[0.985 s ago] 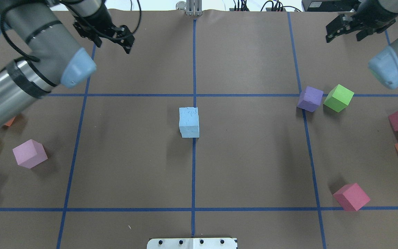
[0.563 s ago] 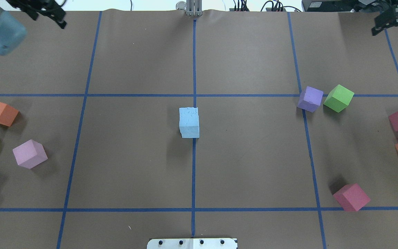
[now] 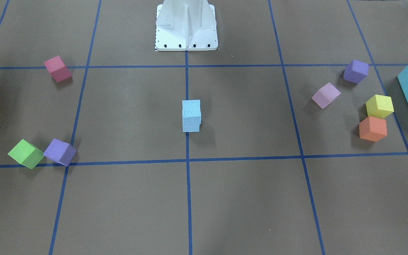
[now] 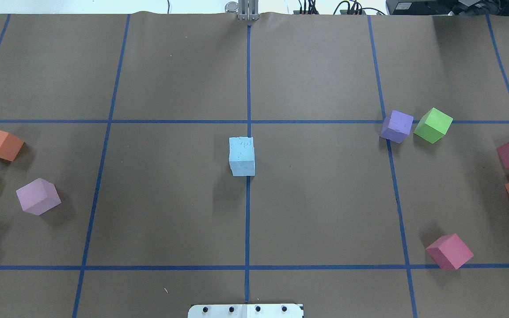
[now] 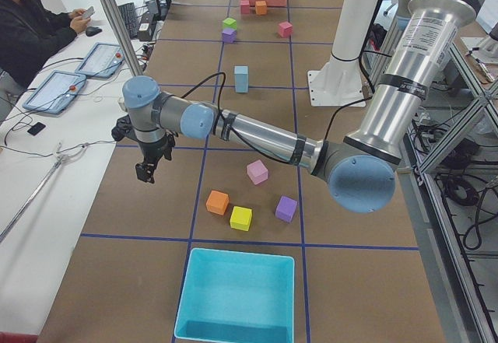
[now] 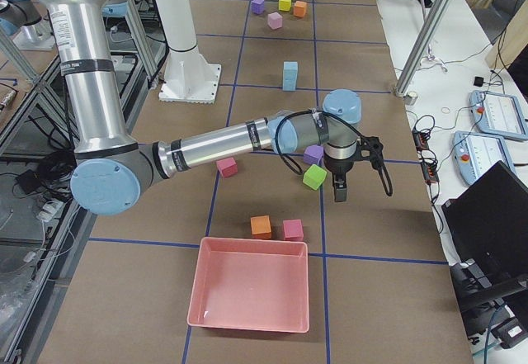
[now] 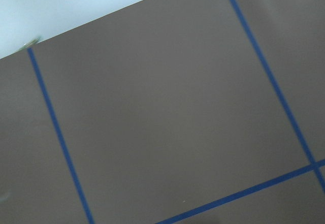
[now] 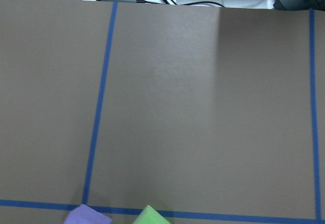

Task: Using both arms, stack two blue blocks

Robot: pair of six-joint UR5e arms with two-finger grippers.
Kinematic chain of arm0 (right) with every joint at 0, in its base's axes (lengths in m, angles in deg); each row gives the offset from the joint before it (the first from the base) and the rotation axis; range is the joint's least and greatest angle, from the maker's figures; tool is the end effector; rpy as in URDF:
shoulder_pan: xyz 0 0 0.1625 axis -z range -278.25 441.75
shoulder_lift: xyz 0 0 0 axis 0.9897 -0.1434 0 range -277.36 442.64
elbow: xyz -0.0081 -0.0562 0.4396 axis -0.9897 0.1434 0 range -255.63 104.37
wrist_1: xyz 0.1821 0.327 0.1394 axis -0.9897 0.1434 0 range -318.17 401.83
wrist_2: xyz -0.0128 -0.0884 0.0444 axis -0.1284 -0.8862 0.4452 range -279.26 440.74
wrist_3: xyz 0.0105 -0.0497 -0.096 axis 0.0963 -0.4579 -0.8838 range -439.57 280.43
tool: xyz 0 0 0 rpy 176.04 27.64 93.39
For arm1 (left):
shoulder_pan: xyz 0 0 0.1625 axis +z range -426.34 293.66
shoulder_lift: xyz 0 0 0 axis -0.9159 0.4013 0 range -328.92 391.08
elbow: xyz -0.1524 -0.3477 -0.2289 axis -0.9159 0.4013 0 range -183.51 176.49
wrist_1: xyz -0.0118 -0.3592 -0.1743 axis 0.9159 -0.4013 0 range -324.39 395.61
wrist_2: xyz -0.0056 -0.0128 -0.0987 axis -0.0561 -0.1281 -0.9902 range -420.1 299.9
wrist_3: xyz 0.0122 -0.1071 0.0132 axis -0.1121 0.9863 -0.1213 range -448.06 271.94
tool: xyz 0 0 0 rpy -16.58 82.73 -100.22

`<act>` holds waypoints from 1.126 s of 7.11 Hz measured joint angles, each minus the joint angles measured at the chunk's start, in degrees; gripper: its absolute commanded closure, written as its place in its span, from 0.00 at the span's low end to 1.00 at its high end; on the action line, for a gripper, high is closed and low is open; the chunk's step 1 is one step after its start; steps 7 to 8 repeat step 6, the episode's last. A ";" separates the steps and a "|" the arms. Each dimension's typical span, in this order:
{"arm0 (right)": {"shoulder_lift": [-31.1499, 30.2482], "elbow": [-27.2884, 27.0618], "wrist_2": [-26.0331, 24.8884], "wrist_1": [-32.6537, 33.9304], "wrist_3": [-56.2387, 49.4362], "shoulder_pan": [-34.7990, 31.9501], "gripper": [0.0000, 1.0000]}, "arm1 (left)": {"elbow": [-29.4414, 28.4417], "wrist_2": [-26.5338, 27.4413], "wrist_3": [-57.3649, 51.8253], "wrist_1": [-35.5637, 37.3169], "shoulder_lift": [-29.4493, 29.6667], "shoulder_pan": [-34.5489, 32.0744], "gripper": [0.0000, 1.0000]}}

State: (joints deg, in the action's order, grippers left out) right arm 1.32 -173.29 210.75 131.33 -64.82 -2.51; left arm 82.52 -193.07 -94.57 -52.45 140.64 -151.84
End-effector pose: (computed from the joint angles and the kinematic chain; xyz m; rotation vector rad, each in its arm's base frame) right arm 0.0085 -0.5513 0.5454 0.1540 -0.7321 0.0473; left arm -0.0099 -0.6293 0.5327 0.2406 0.7444 0.2716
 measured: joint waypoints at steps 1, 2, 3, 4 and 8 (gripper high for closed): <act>-1.30 -0.34 1.56 -0.13 -3.99 -0.77 0.00 | -0.30 -1.93 -0.68 0.13 -1.58 -1.01 0.00; -2.42 -0.63 2.79 -0.45 -9.62 -1.81 0.00 | -0.43 -2.88 -0.95 0.59 -2.42 -1.72 0.00; -2.90 -0.72 2.90 -0.62 -12.93 -2.47 0.00 | -0.31 -3.24 -1.07 1.54 -2.70 -2.40 0.00; -2.98 -0.56 2.10 -0.69 -14.23 -2.72 0.00 | -0.06 -3.42 -1.11 2.50 -2.77 -2.88 0.00; -3.40 -0.14 -0.89 -0.55 -13.05 -2.81 0.00 | 0.14 -3.46 -1.13 3.43 -2.96 -3.13 0.00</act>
